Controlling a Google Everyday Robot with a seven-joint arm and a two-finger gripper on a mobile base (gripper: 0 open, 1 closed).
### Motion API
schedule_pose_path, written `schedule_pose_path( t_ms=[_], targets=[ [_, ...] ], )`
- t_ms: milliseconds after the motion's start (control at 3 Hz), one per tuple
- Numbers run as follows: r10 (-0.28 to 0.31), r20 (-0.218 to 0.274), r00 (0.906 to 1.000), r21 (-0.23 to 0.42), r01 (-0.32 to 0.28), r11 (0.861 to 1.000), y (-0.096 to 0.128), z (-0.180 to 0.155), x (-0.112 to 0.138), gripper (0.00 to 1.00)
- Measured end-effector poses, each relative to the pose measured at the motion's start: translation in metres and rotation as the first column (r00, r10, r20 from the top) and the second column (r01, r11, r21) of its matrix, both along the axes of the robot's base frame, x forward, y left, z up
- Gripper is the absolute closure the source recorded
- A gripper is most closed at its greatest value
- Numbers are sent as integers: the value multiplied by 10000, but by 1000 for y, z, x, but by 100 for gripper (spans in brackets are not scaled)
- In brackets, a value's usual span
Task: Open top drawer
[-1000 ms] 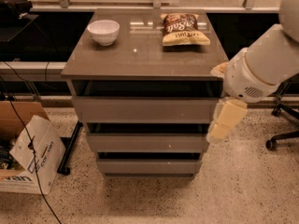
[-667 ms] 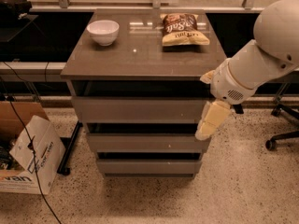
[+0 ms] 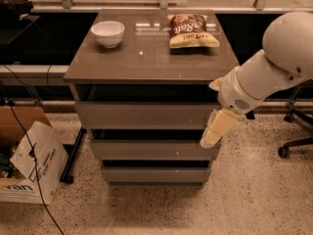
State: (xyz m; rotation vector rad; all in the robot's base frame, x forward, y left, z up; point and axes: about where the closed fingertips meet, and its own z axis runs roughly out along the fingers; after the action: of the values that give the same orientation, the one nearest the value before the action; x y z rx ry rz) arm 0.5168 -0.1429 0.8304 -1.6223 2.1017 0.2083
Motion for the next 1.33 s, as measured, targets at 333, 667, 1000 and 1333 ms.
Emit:
schedule_pose_path(
  t_ms=[333, 667, 1000, 1333],
  targets=[
    [-318, 213, 9993, 275, 312, 9991, 5, -21, 14, 0],
    [-634, 386, 9972, 527, 613, 9967, 10, -43, 27, 0],
    [-948, 343, 9949, 856, 916, 9921, 12, -69, 42, 0],
    [-1113, 175, 9936, 1177, 1085, 9871, 12, -93, 60, 0]
  ],
)
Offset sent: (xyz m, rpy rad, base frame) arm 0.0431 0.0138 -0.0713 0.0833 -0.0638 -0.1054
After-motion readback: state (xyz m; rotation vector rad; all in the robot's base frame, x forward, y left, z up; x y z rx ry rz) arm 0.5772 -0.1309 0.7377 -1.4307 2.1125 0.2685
